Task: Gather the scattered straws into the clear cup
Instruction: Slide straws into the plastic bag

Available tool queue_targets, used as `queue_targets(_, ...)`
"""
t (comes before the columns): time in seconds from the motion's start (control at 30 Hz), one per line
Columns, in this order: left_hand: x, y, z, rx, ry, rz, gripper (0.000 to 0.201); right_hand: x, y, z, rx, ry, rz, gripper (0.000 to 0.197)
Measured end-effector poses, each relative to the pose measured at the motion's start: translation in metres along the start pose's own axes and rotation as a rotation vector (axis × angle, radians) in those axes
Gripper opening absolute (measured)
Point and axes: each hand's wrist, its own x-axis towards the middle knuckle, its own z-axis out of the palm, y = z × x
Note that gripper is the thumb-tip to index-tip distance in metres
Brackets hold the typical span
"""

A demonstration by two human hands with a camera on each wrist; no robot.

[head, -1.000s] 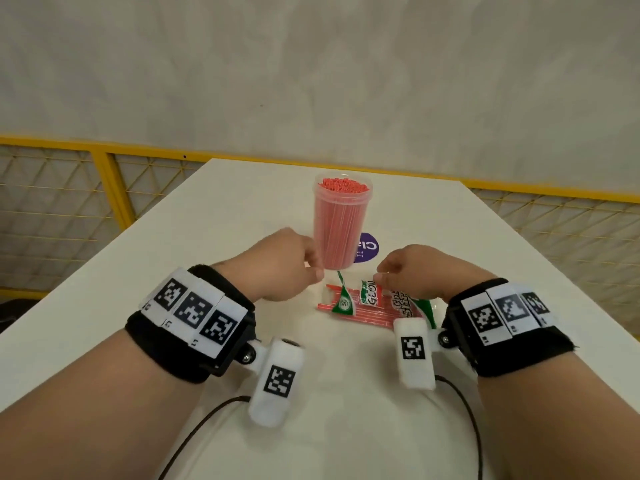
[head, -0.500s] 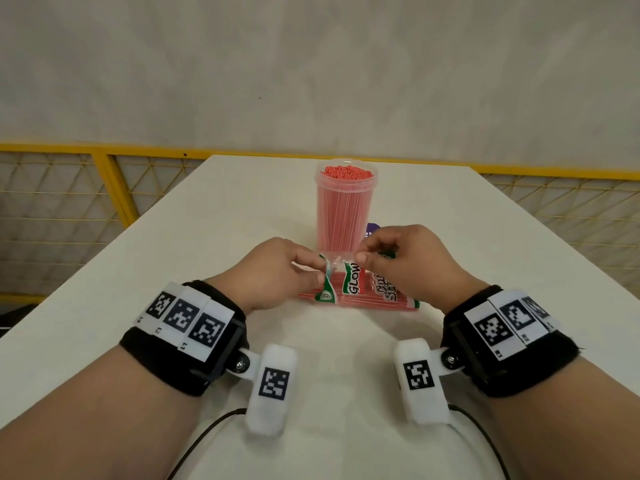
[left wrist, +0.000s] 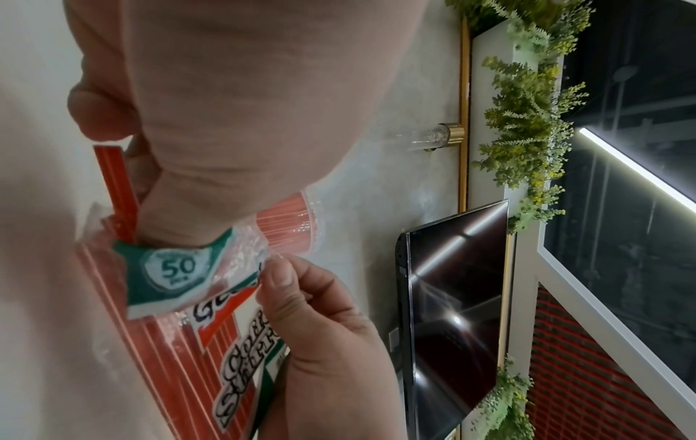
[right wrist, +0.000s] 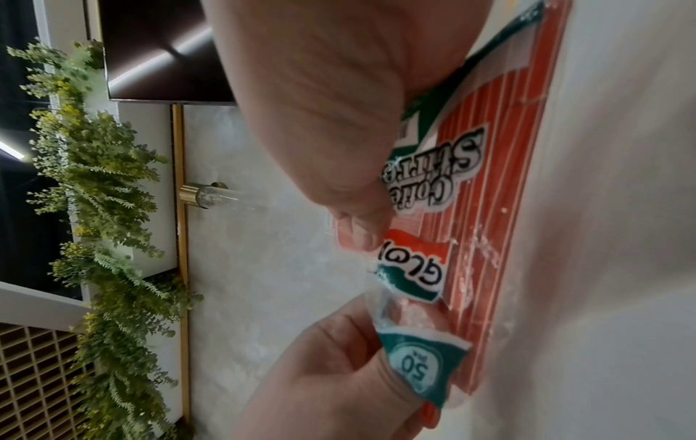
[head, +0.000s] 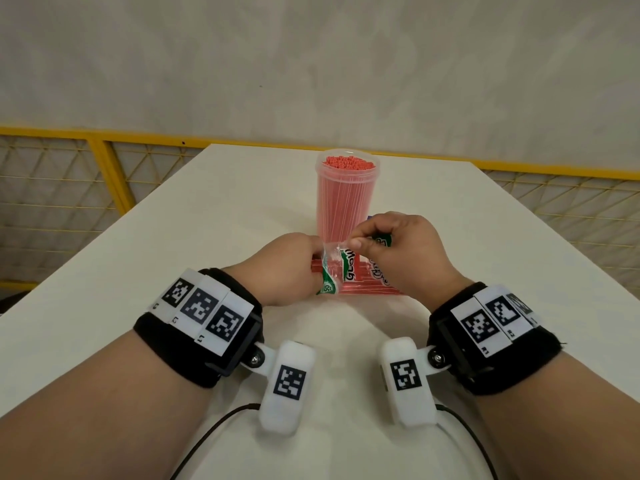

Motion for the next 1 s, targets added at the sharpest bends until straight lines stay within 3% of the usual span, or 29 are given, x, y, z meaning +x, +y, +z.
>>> queue_targets(0.17,0.002,-0.002,0.000,0.079,-0.064,0.016,0.027,0.000,-0.001,0.004,0.000,-0.016,-0.001,0.019)
queue_targets(0.27,0.001,-0.005,0.001,0.154,-0.102,0.012,0.026,0.000,-0.002,0.007,0.005,-0.026,0.022,0.014)
queue_targets(0.43,-0.001,-0.006,-0.001,0.183,-0.105,-0.011,0.014,0.000,-0.003,0.008,0.060,-0.029,0.033,0.011)
queue_targets(0.57,0.000,-0.004,-0.001,0.203,-0.126,-0.004,0.020,-0.002,-0.003,0.008,0.092,-0.032,0.029,0.009)
queue_targets(0.67,-0.003,-0.003,0.002,0.274,-0.150,-0.034,0.006,-0.002,-0.004,0.007,0.104,-0.062,0.033,0.011)
queue_targets(0.77,-0.005,-0.004,-0.001,0.326,-0.144,-0.055,0.019,-0.002,-0.004,0.005,0.124,-0.094,0.045,0.013)
queue_targets(1.0,-0.012,-0.020,-0.018,0.344,-0.058,-0.083,0.024,0.002,0.007,-0.007,0.009,-0.113,0.107,0.012)
